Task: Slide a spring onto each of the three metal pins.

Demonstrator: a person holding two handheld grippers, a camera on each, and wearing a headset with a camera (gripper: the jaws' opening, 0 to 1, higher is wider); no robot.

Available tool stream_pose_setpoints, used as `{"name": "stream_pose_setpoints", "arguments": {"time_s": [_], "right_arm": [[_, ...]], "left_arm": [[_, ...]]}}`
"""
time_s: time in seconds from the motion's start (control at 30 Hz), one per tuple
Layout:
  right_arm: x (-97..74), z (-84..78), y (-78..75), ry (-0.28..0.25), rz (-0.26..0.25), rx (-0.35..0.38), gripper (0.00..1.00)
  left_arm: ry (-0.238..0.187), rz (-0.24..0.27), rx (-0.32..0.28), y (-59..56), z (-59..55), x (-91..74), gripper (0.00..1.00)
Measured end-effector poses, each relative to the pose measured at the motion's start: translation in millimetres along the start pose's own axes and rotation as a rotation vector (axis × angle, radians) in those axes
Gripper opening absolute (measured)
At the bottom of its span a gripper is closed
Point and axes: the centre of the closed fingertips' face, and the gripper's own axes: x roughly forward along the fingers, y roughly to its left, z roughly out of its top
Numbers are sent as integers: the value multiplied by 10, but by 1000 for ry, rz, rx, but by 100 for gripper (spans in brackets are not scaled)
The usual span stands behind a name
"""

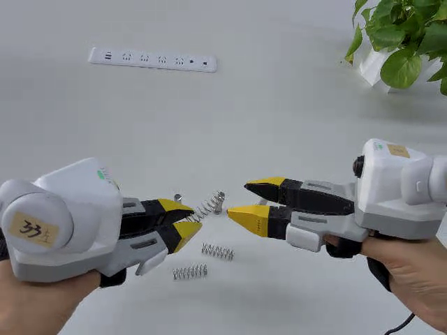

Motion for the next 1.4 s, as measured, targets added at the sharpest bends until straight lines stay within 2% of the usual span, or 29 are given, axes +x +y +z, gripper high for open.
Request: {"name": "stream_pose_setpoints", "arguments": {"time_s": [0.3,0.43,0.7,0.97,1.4], "right_arm": [[77,104,43,-58,28,74,24],[77,118,69,-62,42,79,17],[76,145,116,-78,54,107,10],[73,134,95,-71,54,103,7],[75,145,90,-44,50,26,6]], "left_arm": [[-43,-20,2,-48,115,31,7],[-57,-25,-3,-59,146,36,7],[-70,-29,-3,-68,172,39,7],[-69,-32,-2,-79,162,38,7],[-69,-38,-7,-81,153,39,7]]}}
